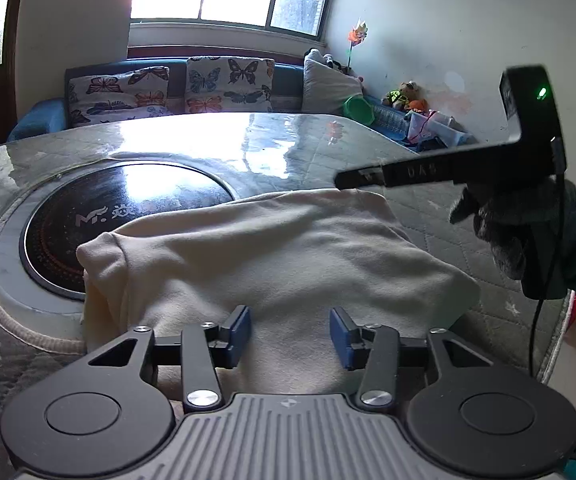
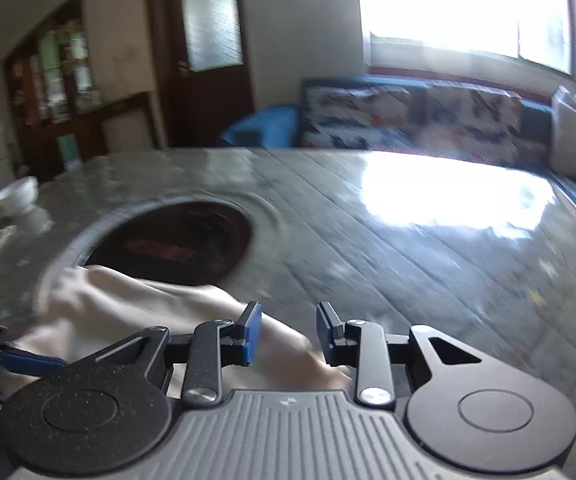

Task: Fold clothes

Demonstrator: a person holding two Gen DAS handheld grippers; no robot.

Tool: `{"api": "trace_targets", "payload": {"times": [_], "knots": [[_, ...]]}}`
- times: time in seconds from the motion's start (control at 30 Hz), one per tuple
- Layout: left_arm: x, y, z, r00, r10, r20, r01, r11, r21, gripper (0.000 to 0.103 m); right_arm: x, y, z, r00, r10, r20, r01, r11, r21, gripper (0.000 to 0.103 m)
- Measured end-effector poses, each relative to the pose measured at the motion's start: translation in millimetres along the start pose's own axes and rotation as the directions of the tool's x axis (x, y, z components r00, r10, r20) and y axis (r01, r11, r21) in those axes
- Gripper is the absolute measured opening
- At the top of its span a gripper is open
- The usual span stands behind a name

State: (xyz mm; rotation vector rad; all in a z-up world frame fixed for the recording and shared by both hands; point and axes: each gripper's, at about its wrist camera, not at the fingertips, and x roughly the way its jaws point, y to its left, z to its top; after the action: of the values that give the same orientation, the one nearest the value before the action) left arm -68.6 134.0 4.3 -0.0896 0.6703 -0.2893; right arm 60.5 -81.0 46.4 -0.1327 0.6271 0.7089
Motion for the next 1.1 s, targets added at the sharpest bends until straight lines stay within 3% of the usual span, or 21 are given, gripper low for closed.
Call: {"api": "trace_targets", "payload": {"times": [0.2,0.43,0.7,0.97,1.1], "knots": [[-2.2,-2.4,-3.1,1.0,-0.007,0.001,0.007,1.0,0.002,0.052,25.5,28.7,13.5,0.985,0.154,-0.078,-0.157,0.987,-0.033,0.03],[-5.8,-4.0,-9.7,1.0,-0.026,0.006,0.026,1.0,-0.012,0.057,65.7,49.1,12.7,0.979,0.142,-0.149,-0.152,0.986,-0.06,0.031],[-9.6,-4.3,-16.2,0.999,-0.044,-0.001,0.044,0.998,-0.041,0.059,64.8,72.6,22.0,0.97,0.2,-0.138,-0.214,0.972,-0.098,0.031],[-17.4,-4.3,-18.6,0.999,-0.047,0.0,0.047,0.997,-0.06,0.061,98.2,98.1,27.8,0.959,0.207,-0.193,-0.235,0.962,-0.136,0.031],[-20.8,-3.1,-18.8,0.999,-0.053,-0.002,0.052,0.997,-0.061,0.063,91.7,98.0,33.7,0.957,0.235,-0.169,-0.257,0.958,-0.124,0.036]]}}
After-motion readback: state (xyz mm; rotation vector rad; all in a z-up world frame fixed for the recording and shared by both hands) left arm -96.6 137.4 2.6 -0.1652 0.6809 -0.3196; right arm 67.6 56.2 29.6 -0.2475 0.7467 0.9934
